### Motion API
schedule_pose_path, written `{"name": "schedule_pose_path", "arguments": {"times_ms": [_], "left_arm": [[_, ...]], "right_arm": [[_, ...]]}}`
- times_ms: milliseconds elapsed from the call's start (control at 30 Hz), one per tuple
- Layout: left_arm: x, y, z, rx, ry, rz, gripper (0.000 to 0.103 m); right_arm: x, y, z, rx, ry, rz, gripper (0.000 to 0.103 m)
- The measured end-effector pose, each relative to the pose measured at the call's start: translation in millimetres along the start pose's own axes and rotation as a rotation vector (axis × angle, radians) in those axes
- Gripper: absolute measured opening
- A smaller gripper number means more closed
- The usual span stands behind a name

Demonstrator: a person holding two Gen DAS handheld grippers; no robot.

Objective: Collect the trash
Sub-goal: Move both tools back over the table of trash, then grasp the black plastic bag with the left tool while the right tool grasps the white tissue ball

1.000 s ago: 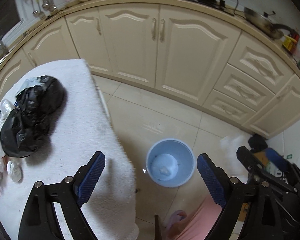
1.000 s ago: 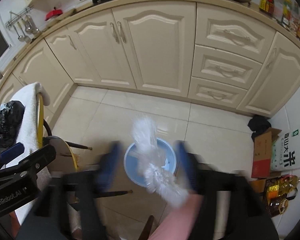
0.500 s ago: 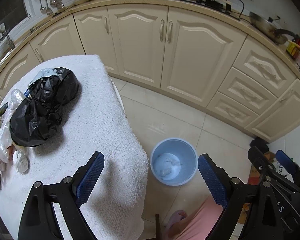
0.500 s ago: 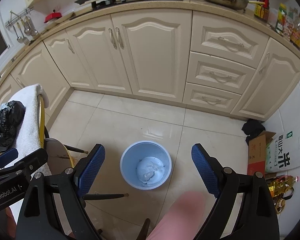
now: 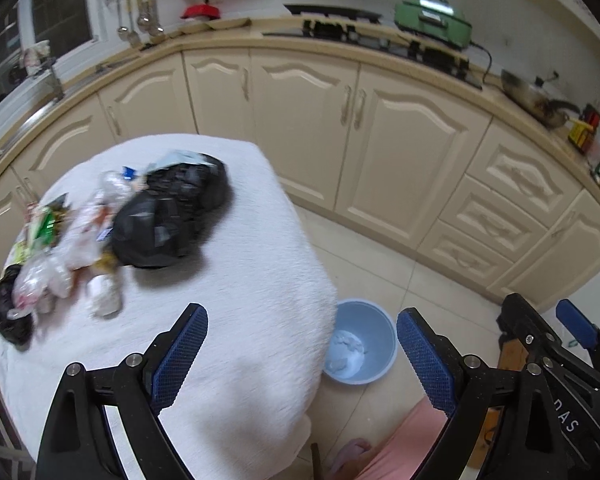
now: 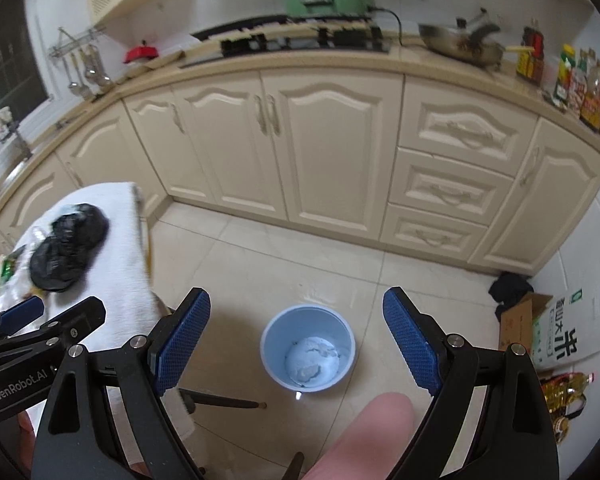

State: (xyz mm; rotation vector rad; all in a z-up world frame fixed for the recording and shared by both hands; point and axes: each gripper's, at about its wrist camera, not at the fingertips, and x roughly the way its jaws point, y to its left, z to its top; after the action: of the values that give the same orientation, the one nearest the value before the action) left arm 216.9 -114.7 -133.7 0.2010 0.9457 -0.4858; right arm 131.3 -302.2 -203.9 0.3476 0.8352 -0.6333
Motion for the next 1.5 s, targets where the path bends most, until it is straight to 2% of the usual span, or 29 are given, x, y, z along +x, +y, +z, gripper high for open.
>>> {"name": "schedule_pose_path", "arguments": {"times_ms": [433, 767, 967, 1167, 1400, 1500], "left_arm": [[-96.8, 62.6, -60.6, -0.129, -0.123, 0.076, 0.098], [-146.4, 136.4, -91.4, -0.255, -0.156, 0.198, 0.1], [-149.9, 186.9, -94.8, -0.345, -0.134, 0.271, 0.1], [-130.0, 241.4, -92.6, -0.432, -0.08, 0.341, 0.1], [-88.3, 296.4, -80.2, -0.487, -0.014, 0.35, 0.1], [-68.1, 314.0, -73.8, -0.501, 0.015, 0.331, 0.1]], "right_arm": [[-50.9, 67.1, -14.9, -0.13, -0.091, 0.134, 0.093], [-61.4, 140.2, -27.7, -0.24, -0.099, 0.252, 0.095], [-48.5, 191.4, -35.8, -0.313, -0.062, 0.3, 0.095], [-20.0, 244.7, -45.3, -0.382, 0.011, 0.322, 0.095], [19.4, 293.9, -51.0, -0.444, 0.093, 0.314, 0.095], [39.0, 310.8, -53.7, -0.463, 0.135, 0.297, 0.095]]}}
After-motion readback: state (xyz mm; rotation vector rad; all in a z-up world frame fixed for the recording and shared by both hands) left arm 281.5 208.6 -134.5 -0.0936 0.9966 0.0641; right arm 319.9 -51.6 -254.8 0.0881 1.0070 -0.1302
